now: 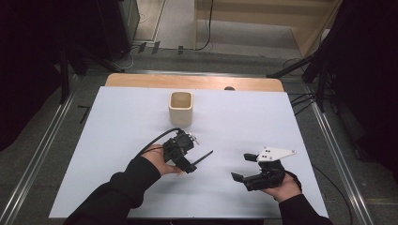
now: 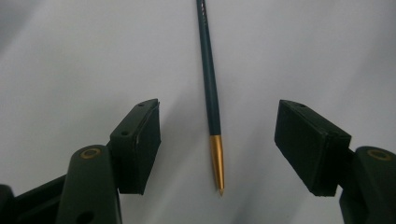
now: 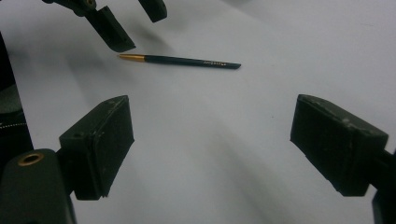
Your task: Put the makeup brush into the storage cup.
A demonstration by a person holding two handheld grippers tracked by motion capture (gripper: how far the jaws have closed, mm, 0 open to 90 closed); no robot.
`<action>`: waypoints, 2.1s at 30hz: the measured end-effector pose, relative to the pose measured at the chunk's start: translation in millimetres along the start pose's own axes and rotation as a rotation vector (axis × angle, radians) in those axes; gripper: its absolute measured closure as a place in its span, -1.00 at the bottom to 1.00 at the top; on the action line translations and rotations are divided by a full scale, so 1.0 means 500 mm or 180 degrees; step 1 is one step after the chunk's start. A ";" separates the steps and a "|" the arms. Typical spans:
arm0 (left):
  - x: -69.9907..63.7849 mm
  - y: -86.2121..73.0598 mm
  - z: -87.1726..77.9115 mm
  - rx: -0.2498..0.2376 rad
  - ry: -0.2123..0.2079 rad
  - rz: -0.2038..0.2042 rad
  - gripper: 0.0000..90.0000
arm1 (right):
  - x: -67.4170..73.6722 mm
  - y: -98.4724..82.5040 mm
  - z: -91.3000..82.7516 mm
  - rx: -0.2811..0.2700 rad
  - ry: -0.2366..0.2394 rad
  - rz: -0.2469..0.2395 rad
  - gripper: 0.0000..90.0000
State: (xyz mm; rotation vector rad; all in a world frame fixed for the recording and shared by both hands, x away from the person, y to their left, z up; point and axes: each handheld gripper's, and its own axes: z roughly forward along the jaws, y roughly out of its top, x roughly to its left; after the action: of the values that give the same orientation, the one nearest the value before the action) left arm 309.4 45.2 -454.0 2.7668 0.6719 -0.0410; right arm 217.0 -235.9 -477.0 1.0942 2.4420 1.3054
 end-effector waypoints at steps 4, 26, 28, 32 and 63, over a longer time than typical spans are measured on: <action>-0.004 0.008 0.006 0.0150 0.0013 0.0000 -0.27 | 0.000 -0.001 0.000 0.0022 -0.0003 0.0010 -0.69; -0.018 0.025 0.055 0.0555 0.0290 0.0084 -0.19 | -0.002 -0.002 0.004 0.0034 -0.0054 0.0111 -0.69; -0.020 0.025 0.056 0.0555 0.0329 0.0088 -0.16 | -0.002 -0.002 0.004 0.0038 -0.0055 0.0115 -0.69; -0.024 0.023 0.057 0.0528 0.0378 0.0079 -0.12 | -0.003 -0.003 0.005 0.0067 -0.0079 0.0136 -0.69; -0.025 0.024 0.052 0.0491 0.0264 -0.0129 0.86 | 0.000 0.001 0.000 -0.0006 -0.0112 0.0104 -0.68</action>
State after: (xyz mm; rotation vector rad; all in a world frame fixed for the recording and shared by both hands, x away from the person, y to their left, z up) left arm 304.9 21.8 -474.5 2.9161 0.7767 0.0143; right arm 217.2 -235.7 -476.7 1.1512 2.4072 1.2866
